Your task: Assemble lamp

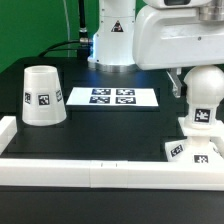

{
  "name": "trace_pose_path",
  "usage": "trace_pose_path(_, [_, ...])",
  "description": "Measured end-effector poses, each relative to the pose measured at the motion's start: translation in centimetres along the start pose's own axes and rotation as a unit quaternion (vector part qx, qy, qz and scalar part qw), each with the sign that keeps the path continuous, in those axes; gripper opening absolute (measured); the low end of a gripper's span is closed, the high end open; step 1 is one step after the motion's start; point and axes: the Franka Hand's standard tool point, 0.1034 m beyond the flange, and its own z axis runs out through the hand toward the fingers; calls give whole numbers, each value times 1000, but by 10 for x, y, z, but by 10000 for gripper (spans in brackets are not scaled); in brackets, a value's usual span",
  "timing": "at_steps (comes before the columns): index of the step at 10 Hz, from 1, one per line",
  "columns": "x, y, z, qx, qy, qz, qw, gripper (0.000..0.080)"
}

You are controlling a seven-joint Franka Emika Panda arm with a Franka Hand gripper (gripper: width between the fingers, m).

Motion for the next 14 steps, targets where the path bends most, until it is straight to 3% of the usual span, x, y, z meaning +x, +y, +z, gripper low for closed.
trace_pose_path(7, [-2,9,-1,1,-7,190,982,579])
trace_pose_path(9, [-2,8,0,1,-7,187,982,685])
trace_pose_path(11, [-5,5,-5,-2,-9,161,987,697])
trace_pose_path(12, [-12,1,-12,-15,-11,120,993,699])
trace_pose_path(14, [-28,2,-23,-18,-15,33,999,699])
